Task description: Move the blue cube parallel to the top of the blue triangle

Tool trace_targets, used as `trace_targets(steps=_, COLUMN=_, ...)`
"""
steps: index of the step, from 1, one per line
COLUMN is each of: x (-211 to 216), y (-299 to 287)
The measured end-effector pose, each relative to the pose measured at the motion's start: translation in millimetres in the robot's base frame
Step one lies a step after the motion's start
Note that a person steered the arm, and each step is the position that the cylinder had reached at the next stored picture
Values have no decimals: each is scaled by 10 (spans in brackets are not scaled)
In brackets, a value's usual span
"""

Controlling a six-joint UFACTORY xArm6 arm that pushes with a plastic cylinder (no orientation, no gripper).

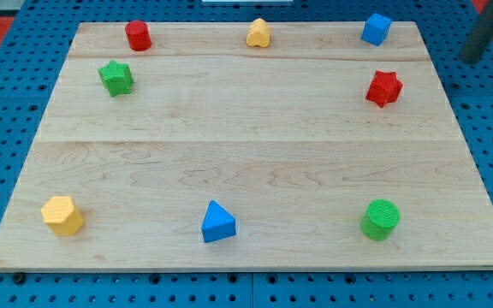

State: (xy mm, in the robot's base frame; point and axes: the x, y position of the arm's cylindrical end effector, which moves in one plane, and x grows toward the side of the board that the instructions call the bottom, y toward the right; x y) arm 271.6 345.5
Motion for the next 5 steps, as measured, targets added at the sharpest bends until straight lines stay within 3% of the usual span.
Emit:
trace_targets(steps=4, x=-98, y=1)
trace_targets(steps=5, x=-319, y=-6)
